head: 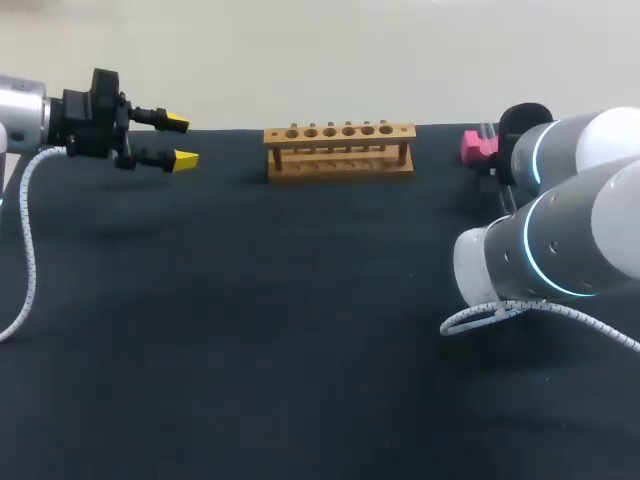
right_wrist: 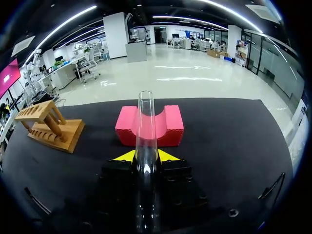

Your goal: Grasp the test tube, adjust it, and insert it.

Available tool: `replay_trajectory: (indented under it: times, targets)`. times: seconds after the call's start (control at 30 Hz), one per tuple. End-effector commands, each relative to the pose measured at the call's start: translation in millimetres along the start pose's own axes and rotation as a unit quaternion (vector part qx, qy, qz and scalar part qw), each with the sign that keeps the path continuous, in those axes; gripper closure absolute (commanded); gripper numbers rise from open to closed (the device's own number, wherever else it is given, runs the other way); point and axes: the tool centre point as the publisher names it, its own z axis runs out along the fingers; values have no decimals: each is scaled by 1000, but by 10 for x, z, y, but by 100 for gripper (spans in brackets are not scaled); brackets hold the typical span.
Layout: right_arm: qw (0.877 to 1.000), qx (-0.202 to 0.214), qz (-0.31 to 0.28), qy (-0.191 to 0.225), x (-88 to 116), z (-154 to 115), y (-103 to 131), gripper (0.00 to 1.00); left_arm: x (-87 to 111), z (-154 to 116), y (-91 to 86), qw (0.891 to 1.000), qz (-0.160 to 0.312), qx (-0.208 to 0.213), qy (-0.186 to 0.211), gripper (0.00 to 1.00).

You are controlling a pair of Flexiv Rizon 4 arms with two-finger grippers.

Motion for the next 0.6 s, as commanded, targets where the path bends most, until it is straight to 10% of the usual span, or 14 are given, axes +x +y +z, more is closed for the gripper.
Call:
replay_trajectory:
  times: [0.03, 0.6]
  targets:
    - [1000, 14, 4, 5, -50, -139, 52, 100, 13, -7, -21, 1000, 2, -3, -2, 0]
    - [999, 25, 30, -4, -260, -776, 303, 100, 13, -7, -21, 1000, 2, -3, -2, 0]
